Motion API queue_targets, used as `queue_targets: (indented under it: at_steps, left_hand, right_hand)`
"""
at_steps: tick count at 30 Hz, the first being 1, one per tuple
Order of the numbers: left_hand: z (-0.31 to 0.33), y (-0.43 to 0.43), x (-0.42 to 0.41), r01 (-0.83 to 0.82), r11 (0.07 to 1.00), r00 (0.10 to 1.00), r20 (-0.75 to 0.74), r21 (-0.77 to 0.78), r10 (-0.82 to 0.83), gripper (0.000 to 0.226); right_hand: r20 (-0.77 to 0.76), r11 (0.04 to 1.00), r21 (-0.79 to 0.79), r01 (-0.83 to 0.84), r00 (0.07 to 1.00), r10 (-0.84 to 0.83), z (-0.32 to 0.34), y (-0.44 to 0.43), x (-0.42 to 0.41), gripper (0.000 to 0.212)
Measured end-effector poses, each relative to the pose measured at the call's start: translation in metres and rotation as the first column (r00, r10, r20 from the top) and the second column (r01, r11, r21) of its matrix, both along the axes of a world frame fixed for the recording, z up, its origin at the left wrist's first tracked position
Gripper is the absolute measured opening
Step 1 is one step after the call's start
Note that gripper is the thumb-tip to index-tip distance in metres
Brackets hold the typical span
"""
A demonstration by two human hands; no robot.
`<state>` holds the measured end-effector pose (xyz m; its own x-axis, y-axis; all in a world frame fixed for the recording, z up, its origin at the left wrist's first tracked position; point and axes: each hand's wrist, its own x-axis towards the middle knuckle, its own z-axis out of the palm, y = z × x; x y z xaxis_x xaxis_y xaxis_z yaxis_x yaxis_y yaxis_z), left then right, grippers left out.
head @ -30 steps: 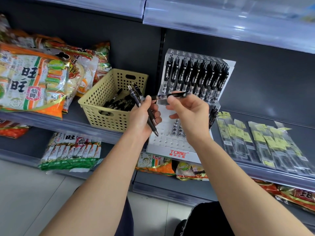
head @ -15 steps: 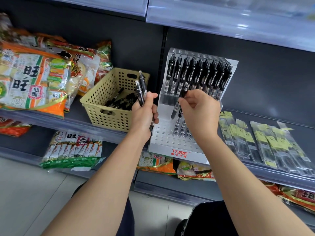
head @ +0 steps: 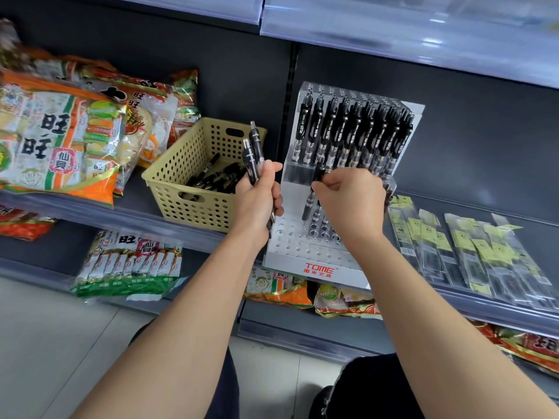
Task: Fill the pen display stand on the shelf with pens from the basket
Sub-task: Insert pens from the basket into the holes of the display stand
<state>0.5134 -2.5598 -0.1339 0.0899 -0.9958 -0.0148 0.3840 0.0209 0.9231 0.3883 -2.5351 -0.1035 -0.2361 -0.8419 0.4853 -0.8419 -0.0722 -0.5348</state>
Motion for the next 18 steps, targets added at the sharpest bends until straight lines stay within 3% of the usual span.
queue_targets:
  at_steps: [10,14,18]
  left_hand:
    - [-0.001,-0.001,0.001,0.01,1.0,1.0,0.025,-0.018,-0.009,0.022]
    - [-0.001,-0.001,0.0,0.006,1.0,0.999,0.033,-0.011,-0.005,0.023]
    - [-0.001,-0.001,0.0,0.007,1.0,0.999,0.036,-0.012,-0.007,0.022]
  right_hand:
    - [-0.11,0.98,0.192,0.05,0.993,-0.029,-0.012,-0.005,0.003,0.028]
    - [-0.192,0.969,0.237,0.073,0.981,-0.027,-0.009,-0.004,0.004,0.042]
    - [-0.304,0.958,0.269,0.104,0.953,-0.018,-0.002,-0.004,0.01,0.041]
